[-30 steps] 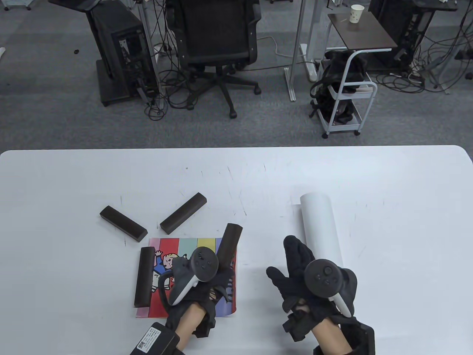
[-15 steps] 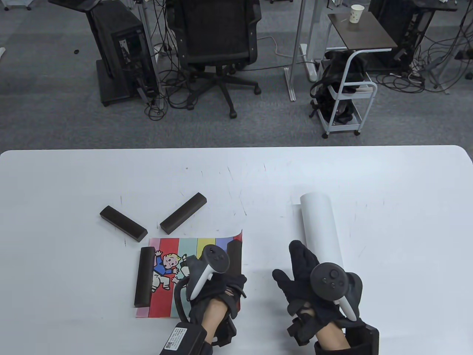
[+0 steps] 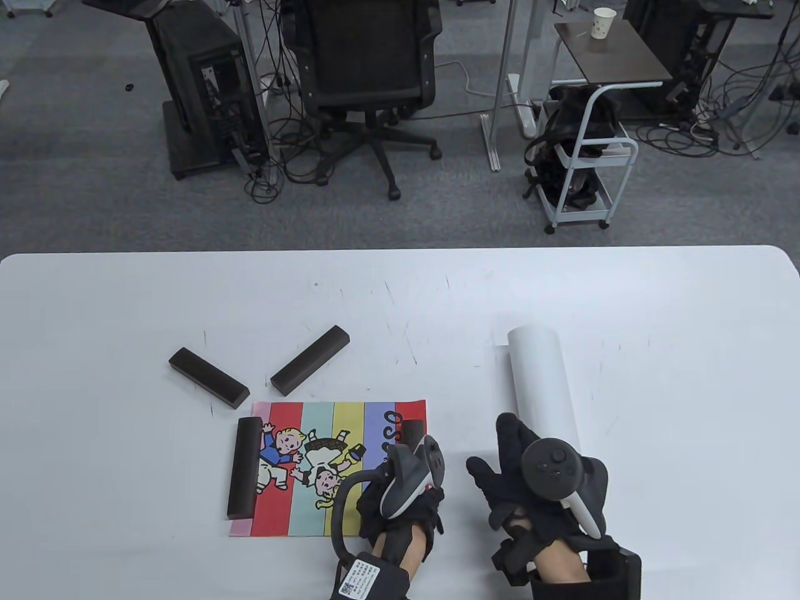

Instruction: Unroll posters and secure with paperweights

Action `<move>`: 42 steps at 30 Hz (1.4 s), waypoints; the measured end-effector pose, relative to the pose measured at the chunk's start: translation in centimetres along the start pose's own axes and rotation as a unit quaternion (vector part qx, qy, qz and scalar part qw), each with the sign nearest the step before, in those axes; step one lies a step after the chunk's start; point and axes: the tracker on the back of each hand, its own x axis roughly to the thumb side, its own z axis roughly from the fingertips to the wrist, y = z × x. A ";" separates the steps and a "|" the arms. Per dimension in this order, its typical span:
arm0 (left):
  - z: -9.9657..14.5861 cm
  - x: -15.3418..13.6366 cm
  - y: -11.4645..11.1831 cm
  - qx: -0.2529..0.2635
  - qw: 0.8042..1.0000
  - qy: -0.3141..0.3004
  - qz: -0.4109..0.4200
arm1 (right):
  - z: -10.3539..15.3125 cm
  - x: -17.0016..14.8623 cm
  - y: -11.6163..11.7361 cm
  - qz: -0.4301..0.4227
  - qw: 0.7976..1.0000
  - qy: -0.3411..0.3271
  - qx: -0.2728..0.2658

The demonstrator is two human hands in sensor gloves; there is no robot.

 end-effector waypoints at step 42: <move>1.0 -9.5 1.1 0.207 0.898 -0.243 0.301 | -5.9 -4.2 -8.2 0.025 0.972 0.229 -0.048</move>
